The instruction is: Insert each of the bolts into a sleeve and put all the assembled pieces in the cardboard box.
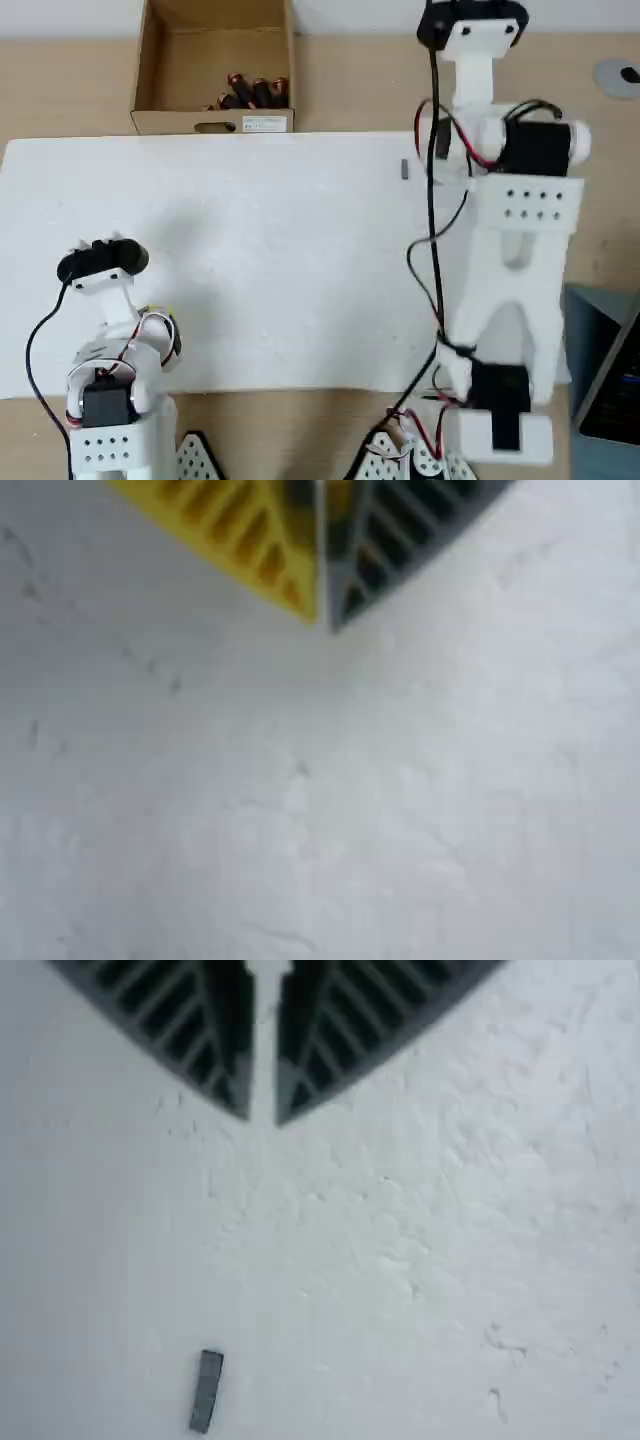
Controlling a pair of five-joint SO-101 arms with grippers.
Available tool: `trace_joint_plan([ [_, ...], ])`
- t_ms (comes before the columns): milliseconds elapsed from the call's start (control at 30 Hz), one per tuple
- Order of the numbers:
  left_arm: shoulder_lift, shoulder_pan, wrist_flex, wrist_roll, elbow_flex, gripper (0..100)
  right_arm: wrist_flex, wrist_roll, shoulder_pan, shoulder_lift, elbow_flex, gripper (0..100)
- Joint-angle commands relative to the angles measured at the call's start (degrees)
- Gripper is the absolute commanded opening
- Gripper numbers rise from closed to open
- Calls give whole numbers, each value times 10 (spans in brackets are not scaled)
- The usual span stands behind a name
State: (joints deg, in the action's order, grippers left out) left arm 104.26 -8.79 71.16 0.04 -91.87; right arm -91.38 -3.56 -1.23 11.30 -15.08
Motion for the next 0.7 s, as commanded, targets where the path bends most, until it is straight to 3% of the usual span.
trace_joint_plan([
  [0, 3, -5, -11, -4, 4, 5, 60, -6, 0, 85, 112, 9],
  [333, 3, -5, -11, -4, 4, 5, 227, -3, -1, 284, 448, 9],
  [667, 3, -5, -11, -4, 4, 5, 318, -3, 0, 417, 672, 9],
])
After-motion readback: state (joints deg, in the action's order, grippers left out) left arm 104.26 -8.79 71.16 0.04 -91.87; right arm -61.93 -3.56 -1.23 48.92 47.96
